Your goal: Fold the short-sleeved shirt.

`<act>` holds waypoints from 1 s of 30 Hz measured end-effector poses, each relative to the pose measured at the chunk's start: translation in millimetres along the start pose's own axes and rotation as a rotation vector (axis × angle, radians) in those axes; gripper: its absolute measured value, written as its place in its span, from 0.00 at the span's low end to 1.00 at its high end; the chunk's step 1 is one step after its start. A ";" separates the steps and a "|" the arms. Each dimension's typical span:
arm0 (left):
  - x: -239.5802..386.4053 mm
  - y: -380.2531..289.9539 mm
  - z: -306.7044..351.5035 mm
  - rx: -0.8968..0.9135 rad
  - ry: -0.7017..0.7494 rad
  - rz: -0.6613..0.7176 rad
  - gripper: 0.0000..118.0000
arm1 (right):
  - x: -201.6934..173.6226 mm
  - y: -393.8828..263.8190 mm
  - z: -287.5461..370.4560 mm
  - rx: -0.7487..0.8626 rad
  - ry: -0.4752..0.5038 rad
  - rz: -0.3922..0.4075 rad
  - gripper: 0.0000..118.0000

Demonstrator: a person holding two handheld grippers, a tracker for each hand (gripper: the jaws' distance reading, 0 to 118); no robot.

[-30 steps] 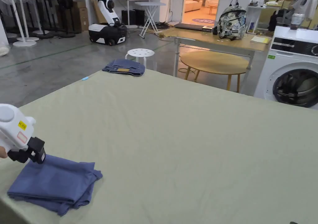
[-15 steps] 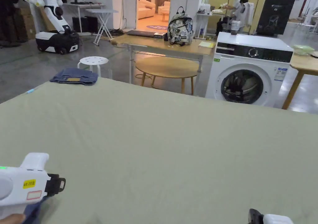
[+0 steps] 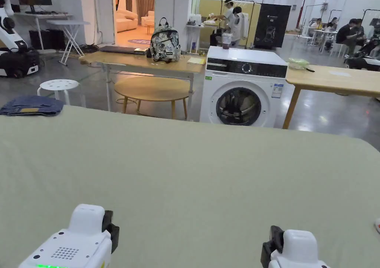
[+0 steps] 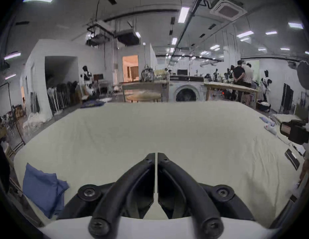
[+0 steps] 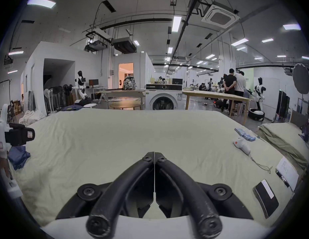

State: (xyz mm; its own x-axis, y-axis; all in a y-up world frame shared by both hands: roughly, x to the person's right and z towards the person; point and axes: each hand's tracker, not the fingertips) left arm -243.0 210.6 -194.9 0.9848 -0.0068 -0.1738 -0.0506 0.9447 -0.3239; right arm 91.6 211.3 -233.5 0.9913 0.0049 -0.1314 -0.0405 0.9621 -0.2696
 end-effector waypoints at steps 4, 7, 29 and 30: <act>17.1 7.1 2.8 0.043 0.001 0.027 0.00 | 5.1 5.8 -0.9 0.040 -0.016 0.001 0.00; 22.3 9.3 8.4 0.068 -0.012 0.052 0.00 | 7.7 7.9 -1.0 0.073 -0.028 0.002 0.00; 7.7 24.9 9.8 0.137 0.014 0.033 0.00 | 0.8 14.7 12.7 0.151 -0.042 -0.010 0.00; 6.9 25.6 9.5 0.137 0.015 0.032 0.00 | 0.6 14.8 12.5 0.151 -0.039 -0.010 0.00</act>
State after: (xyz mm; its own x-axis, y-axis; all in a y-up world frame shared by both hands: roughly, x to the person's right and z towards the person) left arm -235.9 237.8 -195.5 0.9803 0.0198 -0.1965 -0.0575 0.9804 -0.1882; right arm 93.1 228.9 -225.6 0.9958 0.0030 -0.0910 -0.0143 0.9922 -0.1236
